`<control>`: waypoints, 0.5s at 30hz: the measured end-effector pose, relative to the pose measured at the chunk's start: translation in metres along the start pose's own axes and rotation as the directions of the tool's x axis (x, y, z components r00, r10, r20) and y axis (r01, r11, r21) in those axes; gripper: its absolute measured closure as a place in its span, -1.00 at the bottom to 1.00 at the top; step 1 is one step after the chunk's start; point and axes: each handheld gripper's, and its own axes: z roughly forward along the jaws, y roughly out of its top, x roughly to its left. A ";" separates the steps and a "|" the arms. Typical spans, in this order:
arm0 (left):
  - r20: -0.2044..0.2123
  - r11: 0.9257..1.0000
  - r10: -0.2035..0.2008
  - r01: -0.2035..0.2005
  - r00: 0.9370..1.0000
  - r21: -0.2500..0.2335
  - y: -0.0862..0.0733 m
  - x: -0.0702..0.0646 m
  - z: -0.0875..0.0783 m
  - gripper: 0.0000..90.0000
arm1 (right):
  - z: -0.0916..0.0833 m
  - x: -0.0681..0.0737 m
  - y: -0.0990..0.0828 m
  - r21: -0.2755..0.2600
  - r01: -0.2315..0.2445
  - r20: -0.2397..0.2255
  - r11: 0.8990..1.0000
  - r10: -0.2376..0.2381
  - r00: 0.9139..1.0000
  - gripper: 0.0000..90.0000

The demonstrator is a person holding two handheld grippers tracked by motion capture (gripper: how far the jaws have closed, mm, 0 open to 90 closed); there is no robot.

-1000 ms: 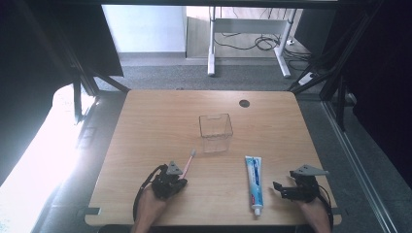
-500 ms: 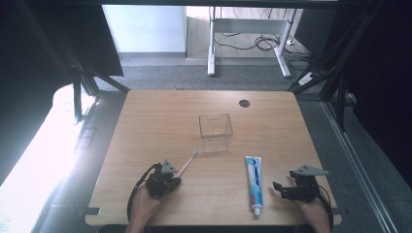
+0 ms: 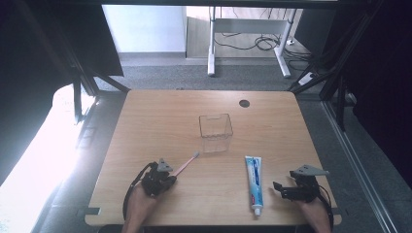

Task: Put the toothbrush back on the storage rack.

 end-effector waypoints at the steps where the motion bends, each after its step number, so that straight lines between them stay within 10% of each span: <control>1: 0.004 1.000 0.003 -0.003 1.000 0.000 0.000 0.000 0.000 0.99 | 0.000 0.000 0.000 0.000 0.000 0.000 1.000 0.000 1.000 -0.69; 15: 0.032 1.000 -0.008 0.009 0.999 -0.006 0.005 0.007 -0.011 0.73 | 0.000 0.002 0.000 -0.004 0.004 0.000 1.000 -0.004 1.000 -0.69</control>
